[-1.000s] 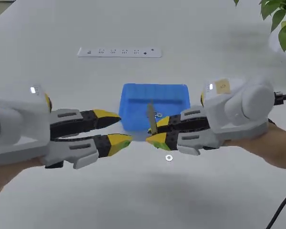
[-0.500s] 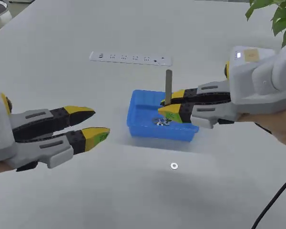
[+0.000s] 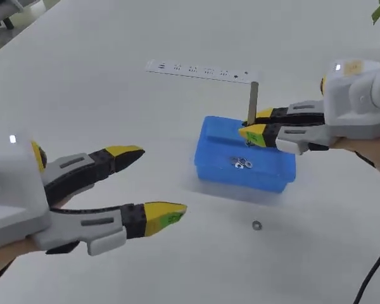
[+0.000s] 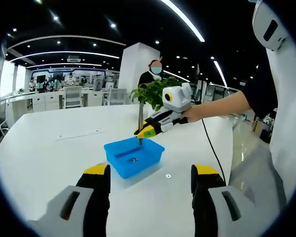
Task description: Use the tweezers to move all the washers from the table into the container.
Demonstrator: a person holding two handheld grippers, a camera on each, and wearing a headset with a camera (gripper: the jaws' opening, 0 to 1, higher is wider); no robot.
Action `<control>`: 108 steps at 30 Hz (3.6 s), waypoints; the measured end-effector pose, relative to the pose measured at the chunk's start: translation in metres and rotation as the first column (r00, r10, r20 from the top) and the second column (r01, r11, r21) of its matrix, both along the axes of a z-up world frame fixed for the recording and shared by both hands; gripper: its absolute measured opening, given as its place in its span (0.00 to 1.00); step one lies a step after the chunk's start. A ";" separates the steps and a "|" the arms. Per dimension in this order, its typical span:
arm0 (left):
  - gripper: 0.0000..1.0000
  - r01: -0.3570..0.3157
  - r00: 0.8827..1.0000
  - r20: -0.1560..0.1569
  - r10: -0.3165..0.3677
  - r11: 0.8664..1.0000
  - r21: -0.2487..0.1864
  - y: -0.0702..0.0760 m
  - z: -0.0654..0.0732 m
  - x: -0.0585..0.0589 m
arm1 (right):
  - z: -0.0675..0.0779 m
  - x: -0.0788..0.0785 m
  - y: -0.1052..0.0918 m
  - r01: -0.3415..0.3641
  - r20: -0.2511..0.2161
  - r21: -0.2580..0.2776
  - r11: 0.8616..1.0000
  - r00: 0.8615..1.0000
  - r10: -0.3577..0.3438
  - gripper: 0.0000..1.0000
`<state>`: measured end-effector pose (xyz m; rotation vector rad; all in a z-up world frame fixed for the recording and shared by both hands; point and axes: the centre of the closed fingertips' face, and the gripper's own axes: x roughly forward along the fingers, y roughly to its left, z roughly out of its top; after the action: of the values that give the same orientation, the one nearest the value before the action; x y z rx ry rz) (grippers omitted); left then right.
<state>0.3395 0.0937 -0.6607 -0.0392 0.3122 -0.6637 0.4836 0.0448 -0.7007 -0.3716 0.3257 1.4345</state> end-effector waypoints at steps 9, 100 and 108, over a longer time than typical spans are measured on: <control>0.88 -0.023 1.000 -0.021 0.023 1.000 0.019 0.004 -0.005 -0.003 | -0.030 0.008 0.013 -0.003 -0.015 -0.041 0.999 1.000 0.003 0.09; 0.09 0.286 0.958 0.021 -0.285 0.955 -0.084 -0.074 0.010 0.132 | -0.021 -0.026 0.001 -0.122 -0.071 0.045 0.992 0.990 0.125 0.07; 0.07 0.338 0.936 0.088 -0.341 0.940 0.052 -0.079 0.011 0.132 | -0.020 -0.023 0.003 -0.107 -0.049 0.036 0.994 0.993 0.109 0.08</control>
<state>0.4712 0.0143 -0.6497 0.0833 0.2394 -1.0007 0.4608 0.0473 -0.7209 -0.3298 0.3260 1.5553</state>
